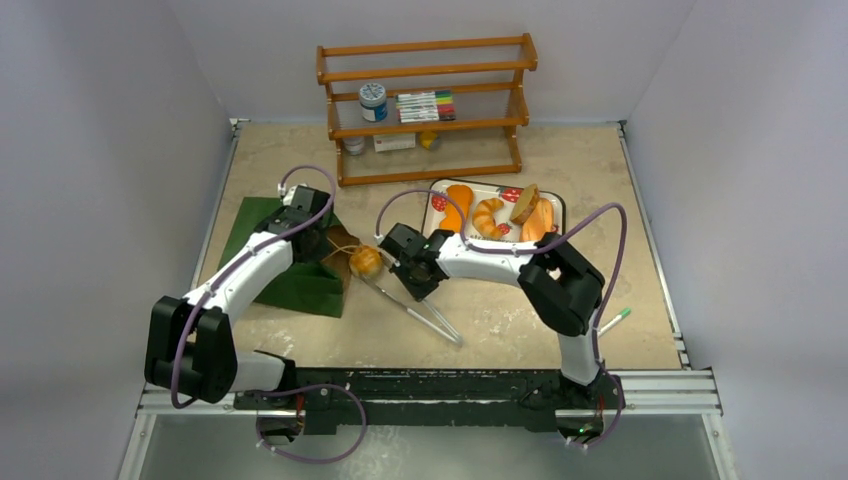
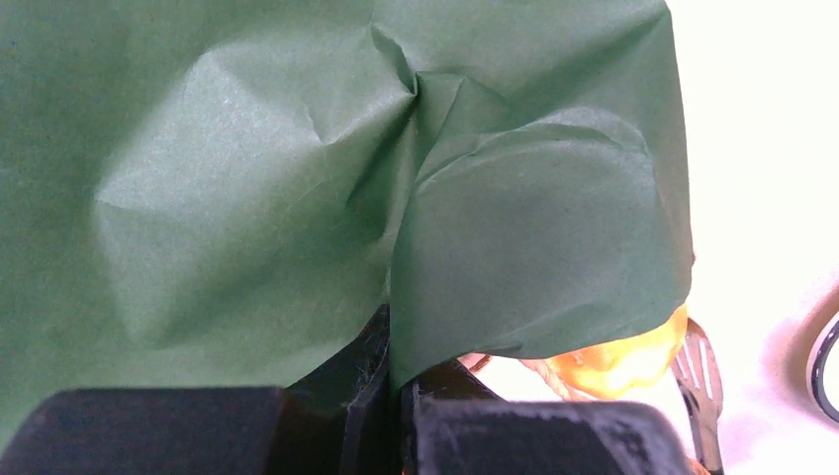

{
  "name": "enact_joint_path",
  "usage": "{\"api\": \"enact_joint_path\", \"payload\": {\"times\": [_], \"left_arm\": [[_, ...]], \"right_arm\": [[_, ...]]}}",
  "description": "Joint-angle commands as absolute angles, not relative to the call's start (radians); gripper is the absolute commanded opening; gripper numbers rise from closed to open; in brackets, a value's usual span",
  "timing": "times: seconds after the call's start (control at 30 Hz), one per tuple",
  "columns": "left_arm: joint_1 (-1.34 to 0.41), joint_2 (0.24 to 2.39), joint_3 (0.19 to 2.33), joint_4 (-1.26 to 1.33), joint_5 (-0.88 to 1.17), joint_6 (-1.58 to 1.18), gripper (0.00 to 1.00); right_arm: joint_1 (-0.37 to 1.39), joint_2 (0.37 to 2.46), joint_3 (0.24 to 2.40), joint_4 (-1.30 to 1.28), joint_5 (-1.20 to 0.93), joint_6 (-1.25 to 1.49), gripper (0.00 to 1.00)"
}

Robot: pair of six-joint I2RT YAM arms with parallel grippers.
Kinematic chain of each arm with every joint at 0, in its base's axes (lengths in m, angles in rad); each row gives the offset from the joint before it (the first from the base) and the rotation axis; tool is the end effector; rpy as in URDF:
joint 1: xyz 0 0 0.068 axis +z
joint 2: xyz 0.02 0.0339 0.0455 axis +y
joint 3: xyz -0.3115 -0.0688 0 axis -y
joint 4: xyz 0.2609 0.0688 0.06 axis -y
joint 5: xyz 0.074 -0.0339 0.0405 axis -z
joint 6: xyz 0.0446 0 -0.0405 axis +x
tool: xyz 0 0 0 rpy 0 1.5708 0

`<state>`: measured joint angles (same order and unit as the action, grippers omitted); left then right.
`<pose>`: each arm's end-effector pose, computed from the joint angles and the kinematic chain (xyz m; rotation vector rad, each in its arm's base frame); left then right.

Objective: Take the fake bread out of the paper bag
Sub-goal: Adjust the clamp at the center of the board.

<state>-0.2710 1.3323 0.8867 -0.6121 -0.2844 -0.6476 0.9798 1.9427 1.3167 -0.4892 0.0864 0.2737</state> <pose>0.2587 -0.0589 0.2561 -0.5736 2.4964 0.0308 0.2438 0.3565 0.1931 -0.9115 2.5521 0.2736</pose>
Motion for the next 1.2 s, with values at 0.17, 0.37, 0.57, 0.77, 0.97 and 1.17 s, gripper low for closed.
{"api": "enact_joint_path", "payload": {"times": [0.17,0.37,0.57,0.77,0.97,1.17], "left_arm": [[-0.314,1.35,0.922,-0.629,-0.282,-0.632,0.0],[-0.33,1.35,0.914,-0.626,-0.281,-0.633,0.0],[-0.34,1.347,0.906,-0.631,-0.296,-0.645,0.0],[-0.34,1.345,0.909,-0.637,-0.336,-0.672,0.0],[-0.34,1.355,0.913,-0.641,-0.355,-0.694,0.0],[-0.339,1.362,0.926,-0.644,-0.354,-0.701,0.0]], "right_arm": [[0.961,2.049,1.403,-0.513,0.132,0.234,0.03],[0.96,2.095,1.456,-0.516,0.131,0.22,0.13],[0.959,2.126,1.491,-0.523,0.118,0.211,0.32],[0.956,2.083,1.473,-0.507,0.138,0.22,0.38],[0.955,2.004,1.46,-0.509,0.186,0.234,0.46],[0.956,1.905,1.424,-0.512,0.232,0.257,0.59]]}}
